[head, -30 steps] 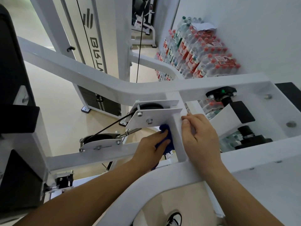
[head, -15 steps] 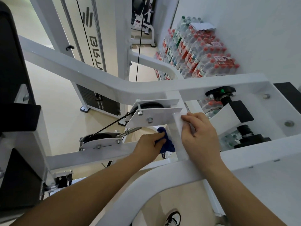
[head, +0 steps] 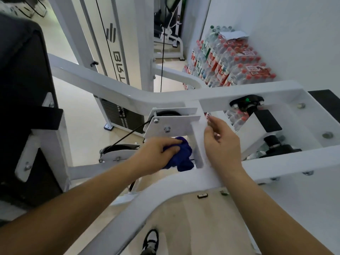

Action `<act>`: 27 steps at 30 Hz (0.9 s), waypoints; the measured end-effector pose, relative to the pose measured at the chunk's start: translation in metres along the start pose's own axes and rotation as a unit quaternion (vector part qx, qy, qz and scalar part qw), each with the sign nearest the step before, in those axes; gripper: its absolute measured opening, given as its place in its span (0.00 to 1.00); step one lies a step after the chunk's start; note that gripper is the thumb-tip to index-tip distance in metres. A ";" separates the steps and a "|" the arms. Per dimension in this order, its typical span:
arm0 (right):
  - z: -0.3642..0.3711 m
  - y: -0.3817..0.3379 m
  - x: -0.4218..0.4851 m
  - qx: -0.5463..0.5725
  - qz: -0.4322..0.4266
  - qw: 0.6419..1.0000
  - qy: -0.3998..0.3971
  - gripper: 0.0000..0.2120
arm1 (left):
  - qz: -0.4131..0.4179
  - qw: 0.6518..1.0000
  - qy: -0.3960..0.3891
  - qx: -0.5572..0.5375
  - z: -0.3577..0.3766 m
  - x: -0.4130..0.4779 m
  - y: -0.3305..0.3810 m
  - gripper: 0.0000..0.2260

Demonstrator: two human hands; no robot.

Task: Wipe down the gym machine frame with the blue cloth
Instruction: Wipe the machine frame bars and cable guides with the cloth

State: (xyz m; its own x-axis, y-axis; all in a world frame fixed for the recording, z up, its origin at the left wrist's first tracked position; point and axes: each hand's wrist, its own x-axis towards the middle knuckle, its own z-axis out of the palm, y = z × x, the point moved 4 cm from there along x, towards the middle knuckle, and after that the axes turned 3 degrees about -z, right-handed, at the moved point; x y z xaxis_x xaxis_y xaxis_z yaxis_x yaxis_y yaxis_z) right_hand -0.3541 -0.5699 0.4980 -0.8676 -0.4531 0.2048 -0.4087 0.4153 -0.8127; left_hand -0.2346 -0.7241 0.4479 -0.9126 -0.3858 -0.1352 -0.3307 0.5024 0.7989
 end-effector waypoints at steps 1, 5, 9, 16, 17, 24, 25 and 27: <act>-0.004 0.001 -0.001 0.032 0.013 0.999 0.003 0.18 | 0.010 1.000 0.008 0.005 -0.013 -0.013 0.012 0.13; -0.025 -0.002 -0.012 0.037 -0.031 0.999 0.007 0.14 | 0.097 0.980 0.117 0.126 -0.031 -0.051 0.066 0.20; -0.031 0.010 -0.032 -0.003 -0.075 0.997 -0.030 0.12 | 0.046 0.969 0.030 0.243 0.048 -0.066 0.085 0.22; -0.022 0.009 -0.043 -0.099 -0.220 0.969 -0.055 0.08 | -0.045 0.960 0.140 0.237 0.032 -0.144 0.036 0.24; -0.021 0.006 -0.046 -0.116 -0.246 0.961 -0.055 0.07 | -0.070 0.958 0.162 0.226 0.030 -0.155 0.030 0.24; -0.016 0.005 -0.050 -0.144 -0.322 0.935 -0.043 0.05 | -0.107 0.937 0.239 0.231 0.059 -0.109 0.067 0.26; -0.018 0.006 -0.049 -0.130 -0.321 0.937 -0.049 0.05 | -0.115 0.939 0.236 0.222 0.056 -0.112 0.062 0.26; -0.020 0.007 -0.048 -0.117 -0.319 0.939 -0.055 0.05 | -0.106 0.941 0.237 0.217 0.048 -0.136 0.051 0.22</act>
State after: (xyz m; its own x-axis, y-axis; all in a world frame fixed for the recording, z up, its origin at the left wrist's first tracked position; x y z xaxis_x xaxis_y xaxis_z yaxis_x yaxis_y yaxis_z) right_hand -0.3210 -0.5295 0.4939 -0.3958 -0.7423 0.5406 -0.8975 0.1879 -0.3991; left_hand -0.1388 -0.6095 0.4788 -0.6395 -0.7630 0.0942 -0.6544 0.6046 0.4541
